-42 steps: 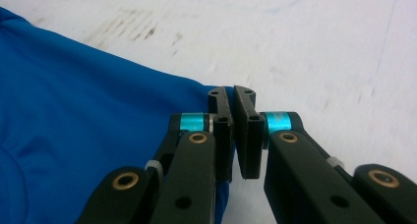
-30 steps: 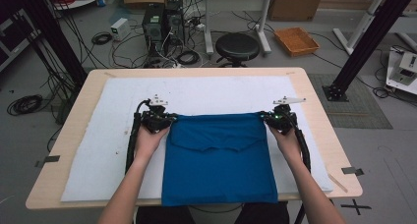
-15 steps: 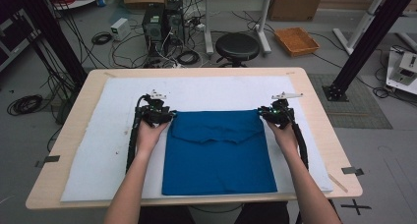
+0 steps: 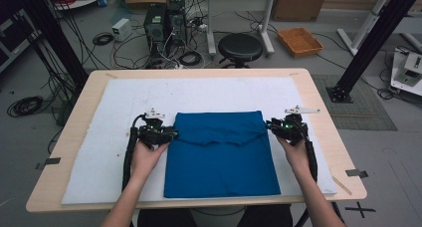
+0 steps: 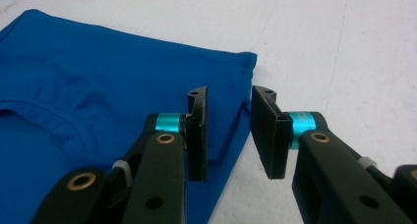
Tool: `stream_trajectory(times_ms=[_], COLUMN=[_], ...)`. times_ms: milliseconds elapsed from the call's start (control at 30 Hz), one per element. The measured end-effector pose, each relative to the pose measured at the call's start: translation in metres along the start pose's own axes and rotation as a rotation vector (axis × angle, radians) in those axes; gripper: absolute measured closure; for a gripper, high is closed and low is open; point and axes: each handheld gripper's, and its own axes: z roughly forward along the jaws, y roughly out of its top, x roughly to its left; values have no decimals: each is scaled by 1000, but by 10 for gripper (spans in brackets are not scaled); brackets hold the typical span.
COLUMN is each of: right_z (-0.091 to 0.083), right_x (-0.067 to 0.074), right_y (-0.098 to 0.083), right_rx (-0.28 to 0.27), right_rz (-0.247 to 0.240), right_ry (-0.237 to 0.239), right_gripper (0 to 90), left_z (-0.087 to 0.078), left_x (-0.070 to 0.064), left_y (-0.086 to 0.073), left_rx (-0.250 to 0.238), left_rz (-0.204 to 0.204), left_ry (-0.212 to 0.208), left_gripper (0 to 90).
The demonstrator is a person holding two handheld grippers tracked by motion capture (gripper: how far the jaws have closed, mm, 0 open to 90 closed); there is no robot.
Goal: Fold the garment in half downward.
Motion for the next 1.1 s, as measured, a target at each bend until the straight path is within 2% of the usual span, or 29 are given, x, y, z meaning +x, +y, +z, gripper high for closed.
stream_trajectory(times_ms=[133, 333, 433, 700, 733, 767, 833, 1100], right_z=[0, 4, 6, 19, 21, 23, 22, 13], right_x=[-1, -9, -8, 1, 1, 2, 5, 5], right_y=[-6, -8, -11, -14, -14, -15, -15, -12], right_rx=[5, 29, 47, 85, 90, 91, 82, 44], right_rz=[17, 62, 68, 39, 36, 32, 8, 14], right_ry=[5, 20, 25, 37, 36, 43, 36, 45], right_gripper=[672, 673, 680, 686, 712, 795, 877, 897], left_z=[4, 10, 11, 10, 10, 9, 8, 1], left_x=[4, 1, 0, -1, -1, -1, -2, -2], left_y=[-1, -3, -4, -4, -4, -4, -3, -1], left_rx=[22, 24, 19, -2, -6, -11, -18, -47], left_rz=[-41, -42, -35, -33, -33, -33, -30, -33], left_ry=[-4, -3, -3, -10, -11, -12, -19, -38], left_gripper=[682, 753, 795, 868, 871, 874, 877, 882])
